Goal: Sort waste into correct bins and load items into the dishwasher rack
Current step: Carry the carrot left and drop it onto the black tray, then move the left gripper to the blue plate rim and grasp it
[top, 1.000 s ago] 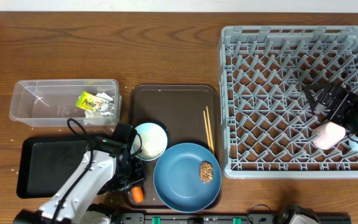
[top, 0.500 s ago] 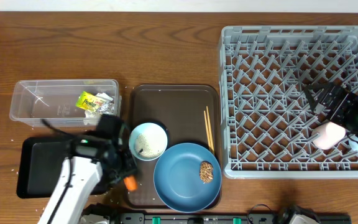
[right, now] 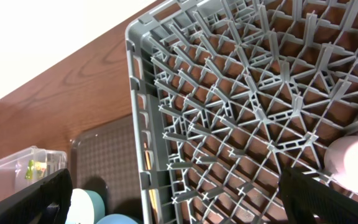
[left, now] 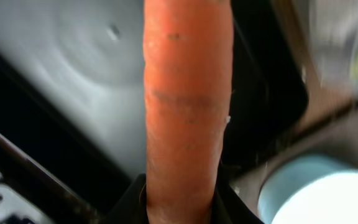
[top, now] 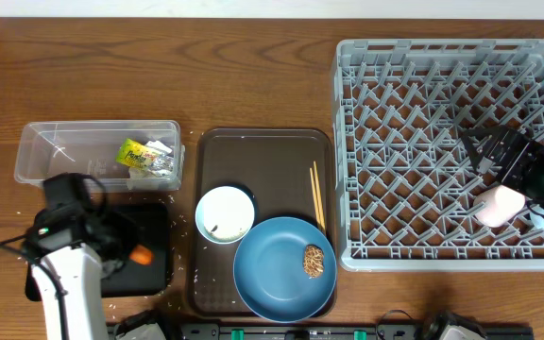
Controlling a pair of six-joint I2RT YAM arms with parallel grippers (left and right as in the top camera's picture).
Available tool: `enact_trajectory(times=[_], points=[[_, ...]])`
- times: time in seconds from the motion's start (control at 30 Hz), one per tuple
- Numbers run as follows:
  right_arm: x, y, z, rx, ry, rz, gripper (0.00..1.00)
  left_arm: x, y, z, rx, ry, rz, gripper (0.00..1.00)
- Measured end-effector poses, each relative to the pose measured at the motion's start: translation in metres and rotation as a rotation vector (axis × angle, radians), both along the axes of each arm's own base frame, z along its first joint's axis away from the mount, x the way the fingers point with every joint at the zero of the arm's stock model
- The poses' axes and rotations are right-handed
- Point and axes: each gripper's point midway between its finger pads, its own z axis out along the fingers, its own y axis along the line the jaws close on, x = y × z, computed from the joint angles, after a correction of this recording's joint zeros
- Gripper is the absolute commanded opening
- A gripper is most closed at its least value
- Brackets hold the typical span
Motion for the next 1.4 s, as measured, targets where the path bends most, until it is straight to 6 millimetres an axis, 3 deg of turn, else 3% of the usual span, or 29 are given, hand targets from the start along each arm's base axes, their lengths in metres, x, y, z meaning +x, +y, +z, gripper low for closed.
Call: enact_trajectory(times=[0.03,0.07,0.13,0.17,0.4,0.53,0.7,0.77,0.87,1.07,1.4], points=[[0.0,0.0,0.0,0.0,0.0,0.0,0.99,0.0,0.009,-0.001,0.007,-0.002,0.039,0.17],[0.0,0.0,0.0,0.0,0.001,0.0,0.99,0.0,0.014,-0.003,0.008,0.0,0.061,0.36],[0.0,0.0,0.0,0.001,0.002,0.0,0.99,-0.002,0.02,-0.007,0.002,0.019,0.083,0.56],[0.0,0.0,0.0,0.001,0.002,0.0,0.99,-0.003,0.021,-0.01,-0.004,0.032,0.084,0.58],[0.0,0.0,0.0,0.001,0.002,0.0,0.99,-0.007,0.012,-0.017,-0.058,0.074,0.017,0.58],[0.0,0.0,0.0,0.001,0.003,0.0,0.99,-0.004,0.003,-0.002,-0.088,0.065,-0.059,0.58],[0.0,0.0,0.0,0.001,0.002,0.0,0.99,0.034,-0.012,0.047,-0.026,-0.078,-0.289,0.58],[0.0,0.0,0.0,0.001,0.001,0.0,0.99,0.052,-0.031,0.064,0.001,-0.146,-0.444,0.58],[0.0,0.0,0.0,-0.001,-0.002,0.0,0.99,0.07,-0.069,0.073,0.031,-0.22,-0.684,0.58],[0.001,0.0,0.001,-0.002,-0.004,0.0,0.99,0.086,-0.138,0.062,0.076,-0.237,-1.042,0.58],[-0.002,0.001,-0.001,0.004,0.009,0.0,0.99,0.086,-0.173,0.012,0.051,-0.068,-1.198,0.53]])
